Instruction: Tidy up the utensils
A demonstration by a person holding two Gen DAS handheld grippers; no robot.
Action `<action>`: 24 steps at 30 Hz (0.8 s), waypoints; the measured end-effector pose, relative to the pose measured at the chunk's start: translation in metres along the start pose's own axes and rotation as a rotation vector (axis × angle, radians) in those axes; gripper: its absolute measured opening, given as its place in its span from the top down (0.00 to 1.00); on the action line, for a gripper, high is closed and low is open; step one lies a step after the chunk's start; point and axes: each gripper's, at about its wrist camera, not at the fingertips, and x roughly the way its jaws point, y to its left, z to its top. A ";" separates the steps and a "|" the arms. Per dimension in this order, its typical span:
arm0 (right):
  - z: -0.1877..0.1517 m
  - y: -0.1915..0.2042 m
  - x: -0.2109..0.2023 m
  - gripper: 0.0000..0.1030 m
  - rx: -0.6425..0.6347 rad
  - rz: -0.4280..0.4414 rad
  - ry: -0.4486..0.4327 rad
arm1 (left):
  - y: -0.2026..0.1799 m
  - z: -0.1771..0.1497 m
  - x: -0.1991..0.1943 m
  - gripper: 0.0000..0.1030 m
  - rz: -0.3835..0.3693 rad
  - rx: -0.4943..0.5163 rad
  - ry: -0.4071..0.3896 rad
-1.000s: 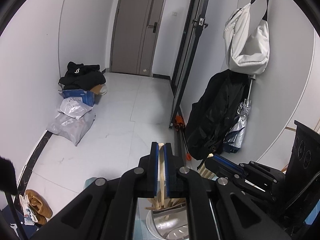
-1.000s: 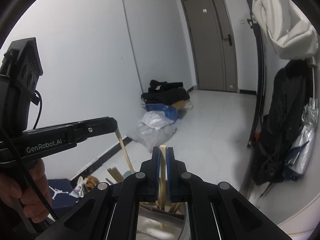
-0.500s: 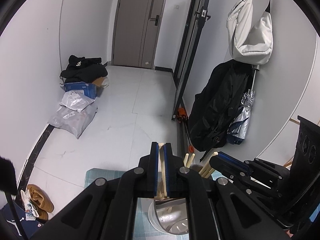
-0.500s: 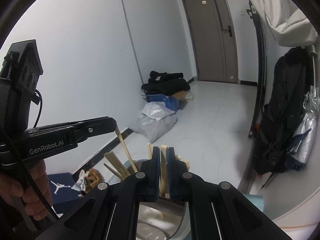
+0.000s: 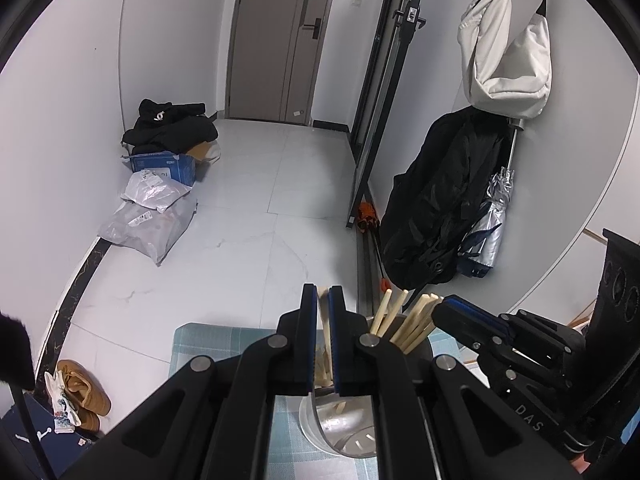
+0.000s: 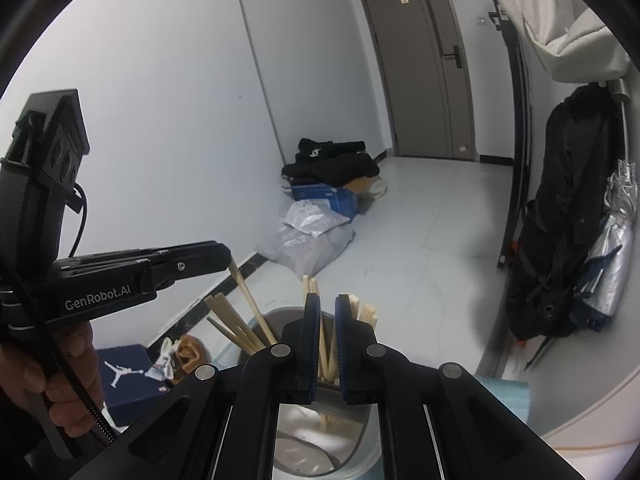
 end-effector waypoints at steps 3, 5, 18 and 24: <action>0.000 0.000 -0.004 0.90 -0.001 -0.010 -0.008 | 0.000 0.000 -0.003 0.95 0.015 -0.001 -0.004; 0.000 -0.001 -0.008 0.90 0.001 -0.015 -0.014 | 0.001 0.000 -0.006 0.91 0.018 -0.006 -0.003; 0.011 0.010 -0.051 0.76 -0.002 -0.034 -0.099 | -0.010 -0.001 -0.044 0.88 0.071 0.010 -0.073; 0.010 0.023 -0.077 0.67 -0.019 -0.045 -0.139 | -0.017 -0.005 -0.070 0.64 0.086 0.013 -0.128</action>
